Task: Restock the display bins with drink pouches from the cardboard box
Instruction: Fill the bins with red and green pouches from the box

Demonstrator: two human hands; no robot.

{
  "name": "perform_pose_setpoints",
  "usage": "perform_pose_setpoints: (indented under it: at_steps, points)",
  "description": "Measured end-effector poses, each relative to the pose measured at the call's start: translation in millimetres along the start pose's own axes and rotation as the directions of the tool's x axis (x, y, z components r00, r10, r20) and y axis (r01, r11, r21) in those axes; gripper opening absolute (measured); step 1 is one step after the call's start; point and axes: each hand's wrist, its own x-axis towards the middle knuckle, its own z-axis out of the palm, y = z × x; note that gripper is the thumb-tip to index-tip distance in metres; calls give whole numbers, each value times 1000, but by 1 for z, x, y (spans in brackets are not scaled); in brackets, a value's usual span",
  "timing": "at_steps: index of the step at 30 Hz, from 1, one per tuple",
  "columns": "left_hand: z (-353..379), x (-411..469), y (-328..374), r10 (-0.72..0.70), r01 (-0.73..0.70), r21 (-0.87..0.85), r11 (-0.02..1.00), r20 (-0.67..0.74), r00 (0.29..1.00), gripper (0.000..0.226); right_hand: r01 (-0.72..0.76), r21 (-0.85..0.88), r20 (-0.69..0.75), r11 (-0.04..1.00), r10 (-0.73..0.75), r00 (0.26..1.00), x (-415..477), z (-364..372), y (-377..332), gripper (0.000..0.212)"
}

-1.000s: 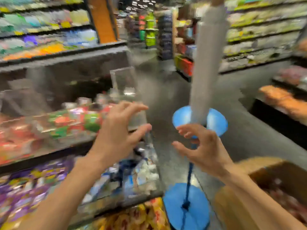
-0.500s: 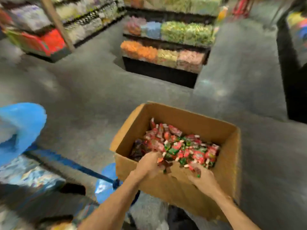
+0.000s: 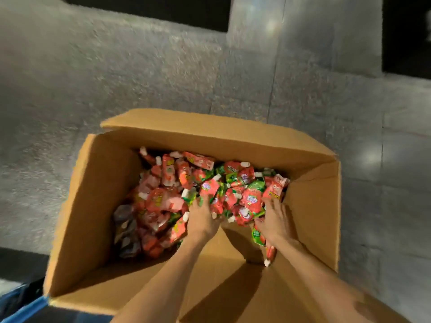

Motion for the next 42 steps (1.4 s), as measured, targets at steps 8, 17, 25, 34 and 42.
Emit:
perform_pose_setpoints:
  at_steps: [8, 17, 25, 34, 42]
  points:
    - [48, 61, -3, 119, -76, 356, 932, -102, 988, 94, 242, -158, 66, 957, -235, 970, 55, 33, -11, 69]
    - [47, 69, -19, 247, -221, 501, 837, 15, 969, 58, 244, -389, 95, 888, -225, 970, 67, 66, -18, 73]
    - [31, 52, -33, 333, -318, 253, 914, -20, 943, 64, 309, -390, 198, 868, -248, 948, 64, 66, -21, 56]
    - [3, 0, -58, -52, 56, -571, 819, 23, 998, 14, 315, -6, 202, 949, -307, 930, 39, 39, -19, 23]
    - [-71, -92, -73, 74, -197, -757, 623, -193, 978, 18, 262, 520, 148, 813, -388, 910, -41, -12, -84, 32]
